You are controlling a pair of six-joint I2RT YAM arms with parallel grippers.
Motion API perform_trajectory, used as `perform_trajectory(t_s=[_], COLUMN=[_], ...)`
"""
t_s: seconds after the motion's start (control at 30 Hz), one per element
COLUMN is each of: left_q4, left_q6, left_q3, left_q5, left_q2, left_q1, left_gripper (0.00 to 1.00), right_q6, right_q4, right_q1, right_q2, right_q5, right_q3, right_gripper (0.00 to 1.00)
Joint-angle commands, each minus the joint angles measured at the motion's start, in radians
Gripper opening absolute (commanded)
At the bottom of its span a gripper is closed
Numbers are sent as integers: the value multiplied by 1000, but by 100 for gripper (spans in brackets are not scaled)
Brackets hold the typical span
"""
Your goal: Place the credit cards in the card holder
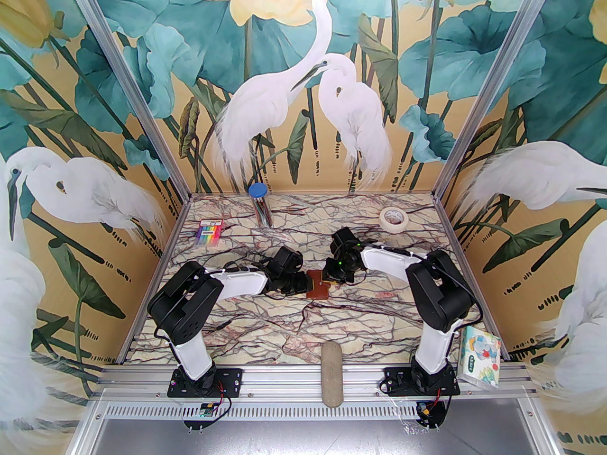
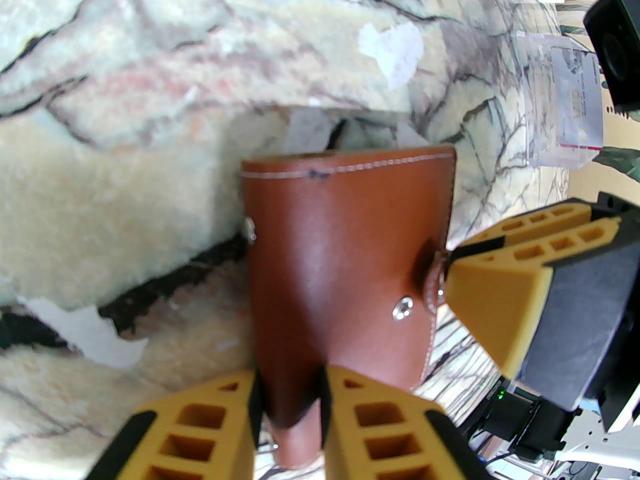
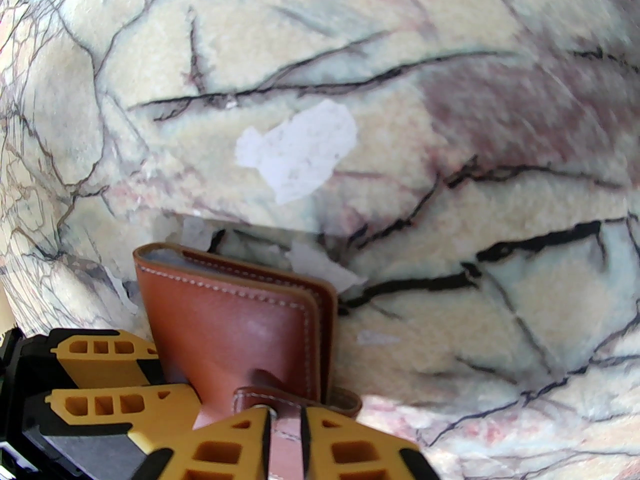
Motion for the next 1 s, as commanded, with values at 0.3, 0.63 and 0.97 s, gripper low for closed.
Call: perform_trajectory(t_s=[0.3,0.63,0.97], left_q4=[-3,-4,-4], left_q6=[14,14,14], left_q3=[-20,-20,-18], left_q5=[-8,-9,-8], left_q2=[108,108,108], left_q1=[-17,-16,-16], left_gripper=[27,27,27], right_q6=[-11,-13,-15], right_q4=[6,9,-8], right_q1=[-1,-1,-2], right_q2=[19,30,39], right_q5=[-41,-29,-26], right_q3=[20,37,42], right_gripper=[18,20,22])
